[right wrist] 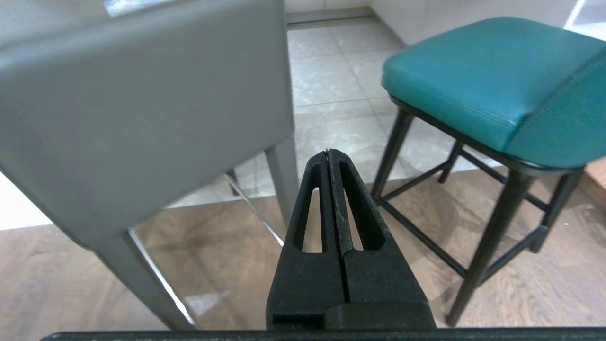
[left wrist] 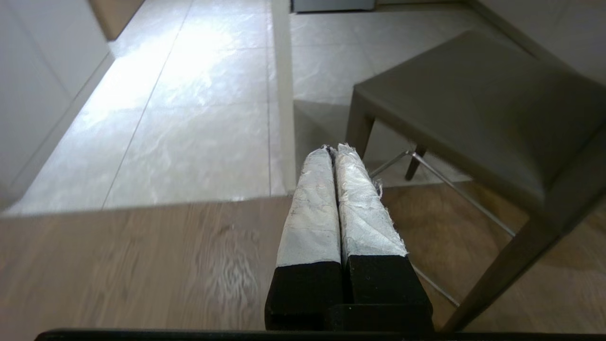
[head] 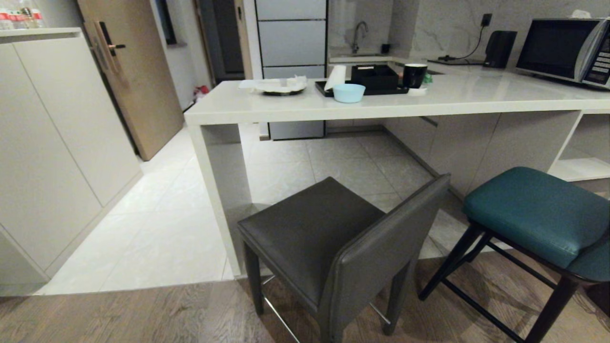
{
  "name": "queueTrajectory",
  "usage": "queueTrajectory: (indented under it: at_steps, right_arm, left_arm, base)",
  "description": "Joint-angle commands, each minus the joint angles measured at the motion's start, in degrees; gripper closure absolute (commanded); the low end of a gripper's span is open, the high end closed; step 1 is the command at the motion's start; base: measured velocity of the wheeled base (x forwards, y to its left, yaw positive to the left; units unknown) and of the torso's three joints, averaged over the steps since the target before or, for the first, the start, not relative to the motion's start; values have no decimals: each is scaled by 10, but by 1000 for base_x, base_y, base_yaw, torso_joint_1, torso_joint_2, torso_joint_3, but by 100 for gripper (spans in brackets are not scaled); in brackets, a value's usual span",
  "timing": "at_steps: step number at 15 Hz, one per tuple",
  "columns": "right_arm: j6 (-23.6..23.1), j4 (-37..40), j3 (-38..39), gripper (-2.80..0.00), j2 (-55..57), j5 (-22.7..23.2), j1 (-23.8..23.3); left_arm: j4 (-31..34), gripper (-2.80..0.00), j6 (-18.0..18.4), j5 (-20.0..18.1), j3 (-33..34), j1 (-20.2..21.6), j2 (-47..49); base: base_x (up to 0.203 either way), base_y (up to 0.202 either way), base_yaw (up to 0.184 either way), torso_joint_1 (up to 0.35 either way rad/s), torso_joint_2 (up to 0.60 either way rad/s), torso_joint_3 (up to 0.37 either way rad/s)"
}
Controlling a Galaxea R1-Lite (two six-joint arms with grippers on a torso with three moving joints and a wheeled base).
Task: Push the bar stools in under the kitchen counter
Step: Push the gray chair back under the dining table
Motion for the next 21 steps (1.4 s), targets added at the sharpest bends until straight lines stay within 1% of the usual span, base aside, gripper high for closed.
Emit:
queueTrajectory:
  at_steps: [1, 4, 8, 9, 11, 12, 13, 14, 15, 16, 17, 18, 19, 21]
  right_arm:
    - [4, -34, -21, 0, 113, 1, 0]
    - [8, -153, -46, 0, 281, -2, -3]
    - [11, -291, -91, 0, 495, -19, -10]
    - [10, -323, -98, 0, 539, -26, -11]
    - [7, -418, -102, 0, 639, -37, -12]
    - [5, -473, -97, 0, 685, -42, -11]
    - [1, -545, -86, 0, 734, -50, -9]
    - [-4, -611, -70, 0, 774, -56, -6]
    - [-5, -658, -58, 0, 810, -60, -6]
    - [-5, -697, -51, 0, 843, -63, -8]
    - [-5, -730, -44, 0, 863, -63, -10]
    - [-5, -741, -39, 0, 870, -59, -3]
    - [-4, -742, -38, 0, 881, -56, 8]
    - [-5, -748, -41, 0, 901, -55, 10]
  left_arm:
    - [-68, 0, 4, -9, -6, -1, 118]
    - [-232, 0, 16, -32, -12, -6, 286]
    - [-418, 0, 10, -37, -19, -38, 501]
    - [-454, 0, 5, -33, -20, -44, 548]
    - [-544, 0, -6, -19, -19, -51, 667]
    - [-602, 0, -9, -12, -14, -55, 725]
    - [-680, 0, -11, -4, -5, -62, 791]
    - [-749, 0, -13, 2, 11, -73, 852]
    - [-798, 0, -15, 8, 32, -89, 905]
    - [-842, 0, -21, 15, 57, -118, 947]
    - [-868, 0, -42, 27, 67, -155, 967]
    - [-881, 0, -69, 46, 65, -185, 975]
    - [-887, 0, -89, 68, 53, -205, 997]
    - [-892, 0, -101, 90, 25, -226, 1043]
  base:
    - [0, 0, 0, 0, 0, 0]
    - [0, 0, 0, 0, 0, 0]
    - [0, 0, 0, 0, 0, 0]
    - [0, 0, 0, 0, 0, 0]
    - [0, 0, 0, 0, 0, 0]
    - [0, 0, 0, 0, 0, 0]
    - [0, 0, 0, 0, 0, 0]
    - [0, 0, 0, 0, 0, 0]
    - [0, 0, 0, 0, 0, 0]
    - [0, 0, 0, 0, 0, 0]
    - [0, 0, 0, 0, 0, 0]
    - [0, 0, 0, 0, 0, 0]
    - [0, 0, 0, 0, 0, 0]
    - [0, 0, 0, 0, 0, 0]
